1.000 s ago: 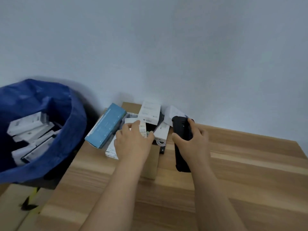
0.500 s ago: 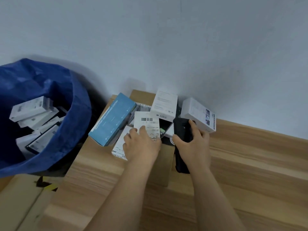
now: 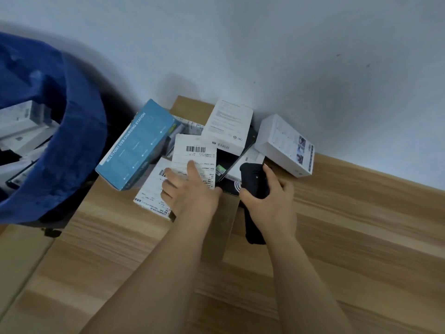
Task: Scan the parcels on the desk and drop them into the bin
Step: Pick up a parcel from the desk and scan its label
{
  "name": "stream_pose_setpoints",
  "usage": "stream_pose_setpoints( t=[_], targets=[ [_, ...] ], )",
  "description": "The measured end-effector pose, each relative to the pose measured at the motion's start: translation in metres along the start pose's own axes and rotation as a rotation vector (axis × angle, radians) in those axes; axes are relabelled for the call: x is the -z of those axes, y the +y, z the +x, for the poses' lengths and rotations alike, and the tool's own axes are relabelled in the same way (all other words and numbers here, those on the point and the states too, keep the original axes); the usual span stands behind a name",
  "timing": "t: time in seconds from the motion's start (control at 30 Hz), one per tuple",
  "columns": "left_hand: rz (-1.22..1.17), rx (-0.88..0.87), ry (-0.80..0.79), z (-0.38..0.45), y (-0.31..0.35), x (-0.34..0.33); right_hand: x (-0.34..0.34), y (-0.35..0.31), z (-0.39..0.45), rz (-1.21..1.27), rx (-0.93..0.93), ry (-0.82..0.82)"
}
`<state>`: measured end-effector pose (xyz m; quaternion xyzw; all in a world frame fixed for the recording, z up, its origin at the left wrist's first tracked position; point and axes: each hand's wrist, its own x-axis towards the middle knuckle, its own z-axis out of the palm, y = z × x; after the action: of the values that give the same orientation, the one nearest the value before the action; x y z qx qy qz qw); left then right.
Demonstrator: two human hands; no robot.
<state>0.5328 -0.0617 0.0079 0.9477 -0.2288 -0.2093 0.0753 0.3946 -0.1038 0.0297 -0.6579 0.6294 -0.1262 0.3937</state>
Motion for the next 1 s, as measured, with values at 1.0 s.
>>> stream_pose_setpoints(
  t=[1.0],
  targets=[
    [0.407,-0.294,0.546,-0.142,-0.08,0.121,0.118,-0.067,-0.135,-0.429,0.729,-0.28]
  ],
)
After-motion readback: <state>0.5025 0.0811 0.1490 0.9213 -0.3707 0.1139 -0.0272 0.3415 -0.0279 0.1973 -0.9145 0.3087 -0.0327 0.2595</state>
